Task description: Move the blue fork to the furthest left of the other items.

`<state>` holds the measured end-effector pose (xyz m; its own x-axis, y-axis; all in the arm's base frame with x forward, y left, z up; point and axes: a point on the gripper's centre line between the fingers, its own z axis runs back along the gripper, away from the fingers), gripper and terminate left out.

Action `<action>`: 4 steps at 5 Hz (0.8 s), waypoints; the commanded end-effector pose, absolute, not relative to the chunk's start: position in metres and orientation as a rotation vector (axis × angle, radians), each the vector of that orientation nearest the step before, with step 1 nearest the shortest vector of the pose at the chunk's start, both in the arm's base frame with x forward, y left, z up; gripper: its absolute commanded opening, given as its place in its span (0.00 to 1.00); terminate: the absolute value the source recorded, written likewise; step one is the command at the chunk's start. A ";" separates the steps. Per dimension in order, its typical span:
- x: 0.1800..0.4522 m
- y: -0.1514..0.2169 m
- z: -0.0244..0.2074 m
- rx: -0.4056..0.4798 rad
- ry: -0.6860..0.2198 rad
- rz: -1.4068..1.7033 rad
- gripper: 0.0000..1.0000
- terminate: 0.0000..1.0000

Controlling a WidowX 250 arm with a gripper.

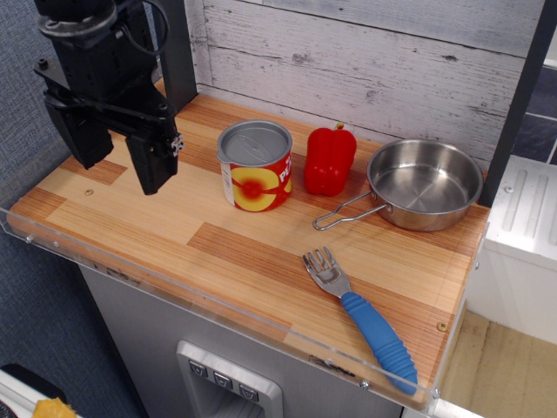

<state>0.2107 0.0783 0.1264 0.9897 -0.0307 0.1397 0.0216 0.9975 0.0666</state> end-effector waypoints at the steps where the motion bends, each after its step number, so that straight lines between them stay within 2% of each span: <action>1: 0.211 0.078 0.126 0.065 -0.141 -0.026 1.00 0.00; 2: 0.211 0.056 0.127 0.045 -0.162 0.019 1.00 0.00; 4: 0.235 -0.016 0.103 -0.027 -0.172 0.081 1.00 0.00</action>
